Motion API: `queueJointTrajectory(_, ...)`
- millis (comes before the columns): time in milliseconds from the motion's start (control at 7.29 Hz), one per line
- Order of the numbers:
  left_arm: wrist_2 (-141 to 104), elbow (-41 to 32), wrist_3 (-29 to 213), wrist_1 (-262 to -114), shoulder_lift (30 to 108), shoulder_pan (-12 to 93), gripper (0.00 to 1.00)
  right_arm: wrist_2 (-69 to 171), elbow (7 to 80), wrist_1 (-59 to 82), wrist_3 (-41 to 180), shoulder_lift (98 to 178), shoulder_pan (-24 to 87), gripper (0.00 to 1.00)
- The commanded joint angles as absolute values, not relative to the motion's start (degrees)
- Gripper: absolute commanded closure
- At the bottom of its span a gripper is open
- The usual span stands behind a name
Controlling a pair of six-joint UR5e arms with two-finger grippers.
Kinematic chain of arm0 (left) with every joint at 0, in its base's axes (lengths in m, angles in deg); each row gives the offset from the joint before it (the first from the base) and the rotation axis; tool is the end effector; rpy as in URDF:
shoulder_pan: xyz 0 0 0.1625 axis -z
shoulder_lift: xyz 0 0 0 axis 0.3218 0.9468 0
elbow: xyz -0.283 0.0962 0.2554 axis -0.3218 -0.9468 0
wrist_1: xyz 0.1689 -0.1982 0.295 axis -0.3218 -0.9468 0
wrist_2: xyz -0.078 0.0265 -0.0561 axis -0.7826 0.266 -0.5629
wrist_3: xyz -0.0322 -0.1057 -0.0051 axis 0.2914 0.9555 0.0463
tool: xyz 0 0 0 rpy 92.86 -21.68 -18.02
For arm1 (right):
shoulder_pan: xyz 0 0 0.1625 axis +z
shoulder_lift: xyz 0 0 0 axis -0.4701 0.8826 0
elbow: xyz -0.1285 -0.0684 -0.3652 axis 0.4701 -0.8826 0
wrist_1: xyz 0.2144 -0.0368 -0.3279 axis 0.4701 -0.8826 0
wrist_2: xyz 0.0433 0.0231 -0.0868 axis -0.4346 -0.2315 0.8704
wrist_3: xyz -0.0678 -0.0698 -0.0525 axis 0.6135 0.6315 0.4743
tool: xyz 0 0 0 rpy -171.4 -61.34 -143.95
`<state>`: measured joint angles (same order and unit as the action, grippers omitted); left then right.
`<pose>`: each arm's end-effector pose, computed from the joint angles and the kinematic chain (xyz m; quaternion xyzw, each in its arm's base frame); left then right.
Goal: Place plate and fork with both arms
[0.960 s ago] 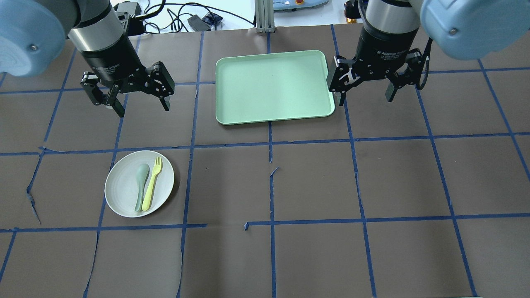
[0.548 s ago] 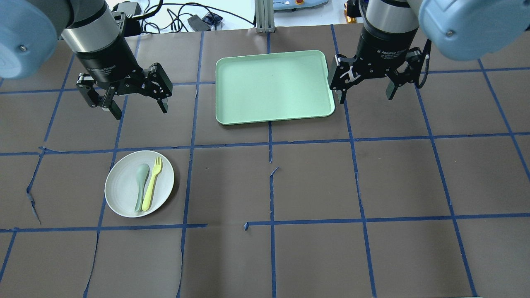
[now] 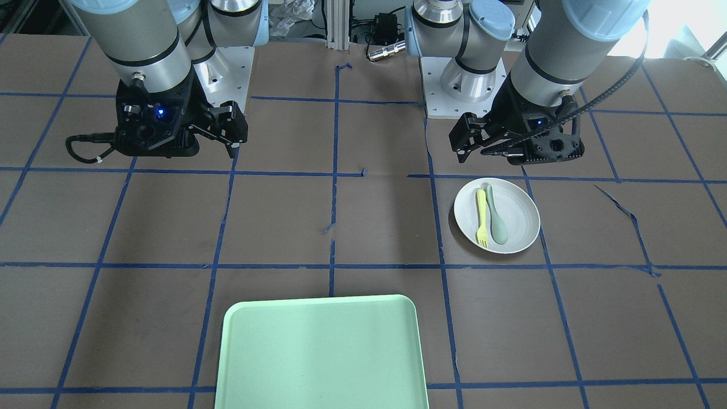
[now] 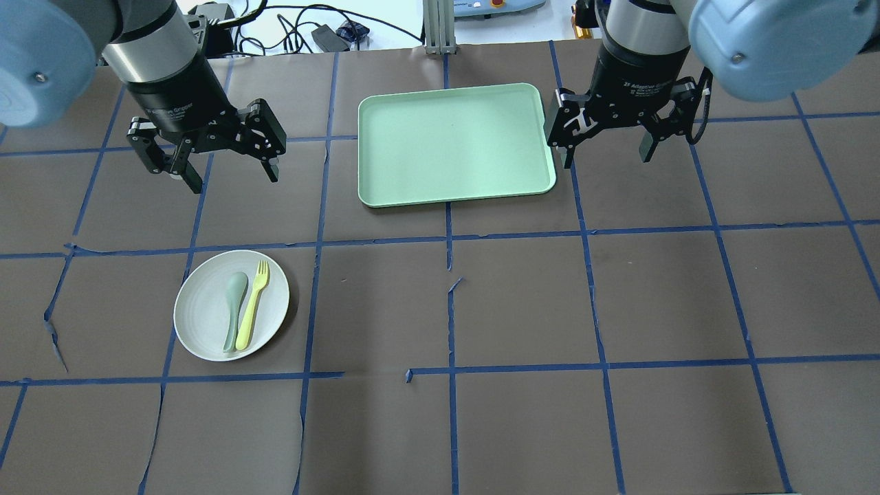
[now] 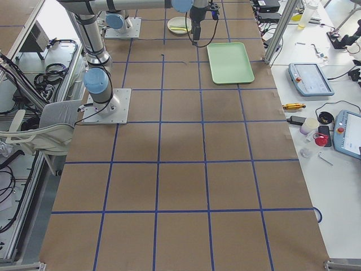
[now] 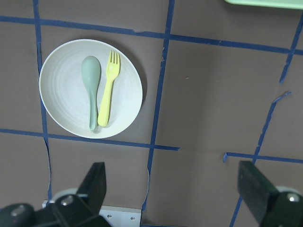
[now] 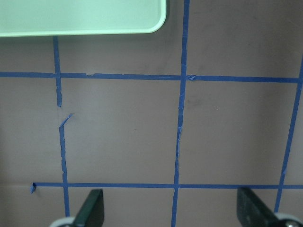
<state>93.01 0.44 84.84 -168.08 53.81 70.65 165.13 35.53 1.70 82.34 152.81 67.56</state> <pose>-0.1288 -0.4861 0.4288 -0.0698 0.9956 0.0627 0.0020 0.1799 -0.4844 0.4342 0.0169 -0.9993 -0.0335 0.0092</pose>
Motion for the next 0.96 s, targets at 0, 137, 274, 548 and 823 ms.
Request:
queueJointTrajectory(0,93.0,0.4,84.4,-167.4,53.8,70.3,0.00,164.8,35.6,-0.1,82.2,152.3,67.6,0.00)
queueJointTrajectory(137,92.8,0.6,84.4,-167.4,52.5,70.5,0.00,165.1,35.6,0.4,81.7,152.3,67.7,0.00)
queueJointTrajectory(274,92.5,0.5,84.4,-167.2,53.4,70.8,0.00,164.5,35.6,0.3,81.7,152.2,67.7,0.00)
queueJointTrajectory(548,93.0,-0.1,84.6,-165.4,54.5,70.6,0.00,164.8,35.6,0.4,81.6,152.3,67.7,0.00)
queueJointTrajectory(823,93.2,-1.4,84.3,-165.3,53.8,69.7,0.00,164.7,35.6,0.4,81.7,152.3,67.7,0.00)
